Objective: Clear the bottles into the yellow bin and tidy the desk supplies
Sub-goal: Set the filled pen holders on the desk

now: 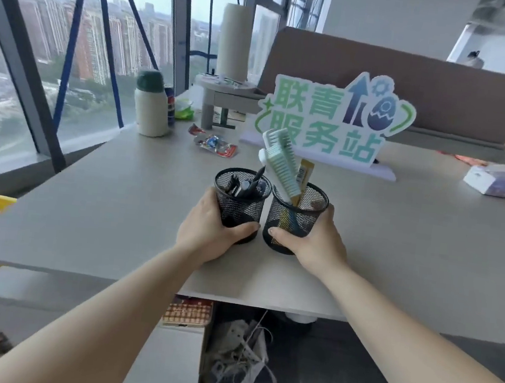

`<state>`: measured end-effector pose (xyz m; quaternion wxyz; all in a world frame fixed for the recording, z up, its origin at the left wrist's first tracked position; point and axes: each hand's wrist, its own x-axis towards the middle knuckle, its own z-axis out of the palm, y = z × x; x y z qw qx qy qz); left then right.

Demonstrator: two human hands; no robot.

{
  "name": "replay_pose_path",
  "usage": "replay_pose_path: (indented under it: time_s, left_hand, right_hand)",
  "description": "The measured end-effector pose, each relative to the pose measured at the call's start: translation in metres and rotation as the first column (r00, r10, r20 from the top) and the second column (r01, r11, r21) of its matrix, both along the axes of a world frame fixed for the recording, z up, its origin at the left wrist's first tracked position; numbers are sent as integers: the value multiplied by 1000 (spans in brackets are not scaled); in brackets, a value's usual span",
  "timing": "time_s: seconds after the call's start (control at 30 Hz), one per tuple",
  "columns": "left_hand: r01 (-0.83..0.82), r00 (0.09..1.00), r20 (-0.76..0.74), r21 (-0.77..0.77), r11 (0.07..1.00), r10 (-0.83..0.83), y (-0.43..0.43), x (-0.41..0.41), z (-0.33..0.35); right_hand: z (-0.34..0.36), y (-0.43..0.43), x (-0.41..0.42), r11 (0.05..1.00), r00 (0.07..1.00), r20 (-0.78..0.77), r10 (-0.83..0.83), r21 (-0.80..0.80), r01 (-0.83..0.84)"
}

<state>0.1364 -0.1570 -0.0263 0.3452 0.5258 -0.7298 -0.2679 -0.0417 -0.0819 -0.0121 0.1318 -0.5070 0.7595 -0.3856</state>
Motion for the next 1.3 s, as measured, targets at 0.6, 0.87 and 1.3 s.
replay_pose_path:
  time_s: [0.6,0.87,1.3]
  left_hand:
    - [249,962,109,39,968,-252,22,-375,9]
    - [217,976,15,1,976,-217,3,-504,-5]
    - [39,995,100,-83,996,-30,-84,-630,-11]
  right_hand:
    - [-3,61,-340,933,933,78,-351,-57,356]
    - [-12,39,-455,913,917,37,-396,-87,398]
    - [-16,-81,-589,907,918,38,-395,-143,396]
